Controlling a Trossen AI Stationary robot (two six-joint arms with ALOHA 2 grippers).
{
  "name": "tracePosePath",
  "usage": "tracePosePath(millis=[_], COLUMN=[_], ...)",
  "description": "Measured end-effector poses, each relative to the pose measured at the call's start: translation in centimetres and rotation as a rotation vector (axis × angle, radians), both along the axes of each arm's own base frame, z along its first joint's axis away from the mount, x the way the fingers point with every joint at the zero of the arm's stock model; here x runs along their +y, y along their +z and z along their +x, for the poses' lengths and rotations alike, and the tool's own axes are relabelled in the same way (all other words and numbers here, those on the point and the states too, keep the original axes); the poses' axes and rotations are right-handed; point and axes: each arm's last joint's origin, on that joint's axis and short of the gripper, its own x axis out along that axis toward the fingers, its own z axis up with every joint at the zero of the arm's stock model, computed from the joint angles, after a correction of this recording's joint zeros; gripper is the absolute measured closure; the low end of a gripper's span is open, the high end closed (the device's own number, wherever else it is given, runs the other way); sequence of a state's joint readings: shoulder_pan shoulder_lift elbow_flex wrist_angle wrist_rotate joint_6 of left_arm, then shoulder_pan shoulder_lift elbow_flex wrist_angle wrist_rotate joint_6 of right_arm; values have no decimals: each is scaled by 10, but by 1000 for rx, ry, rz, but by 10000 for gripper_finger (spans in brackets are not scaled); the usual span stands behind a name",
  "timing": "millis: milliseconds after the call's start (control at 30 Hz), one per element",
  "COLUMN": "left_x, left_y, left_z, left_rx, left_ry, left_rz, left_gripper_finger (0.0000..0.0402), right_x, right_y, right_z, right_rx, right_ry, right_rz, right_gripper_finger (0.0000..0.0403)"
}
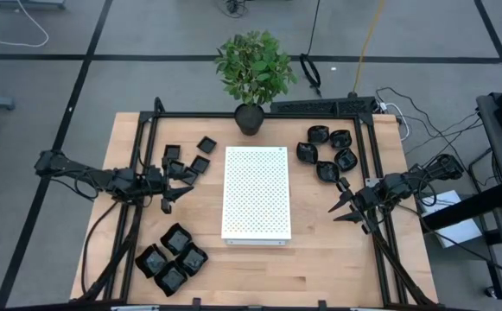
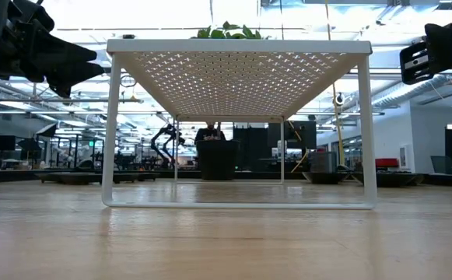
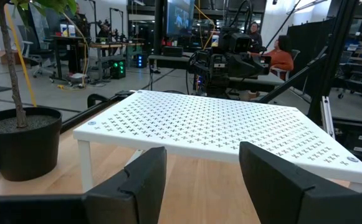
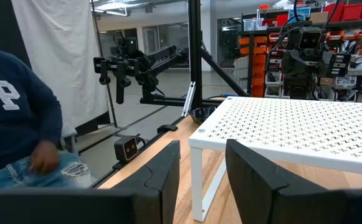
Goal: Pick & Place Mini shaped plates
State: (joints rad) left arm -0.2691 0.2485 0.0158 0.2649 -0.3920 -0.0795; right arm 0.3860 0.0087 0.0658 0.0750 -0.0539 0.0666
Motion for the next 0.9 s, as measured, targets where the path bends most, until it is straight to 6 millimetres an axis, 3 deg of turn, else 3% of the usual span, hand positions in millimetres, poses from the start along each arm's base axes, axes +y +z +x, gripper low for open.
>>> tracePosePath(millis=[200,433,700,833,900], left_x=[0,0,0,0,0], left_y=[0,0,0,0,0], left_z=[0,0,0,0,0], left_rx=[0,-1,0,-1,-1], left_ry=[0,0,0,0,0], left_rz=[0,0,0,0,0], left_gripper_finger=[195,195,195,195,195], right_x=[0,-1,-2,-4,-8], right_y=[3,17,24,24,23], right_z=[0,-2,-4,-4,-2], right_rx=[-56,-119,-189,-196,-173], right_ry=[-5,16,21,-65,-190], right_rz=[-36,156,201,198,245], right_gripper_finger=[286,286,286,286,286])
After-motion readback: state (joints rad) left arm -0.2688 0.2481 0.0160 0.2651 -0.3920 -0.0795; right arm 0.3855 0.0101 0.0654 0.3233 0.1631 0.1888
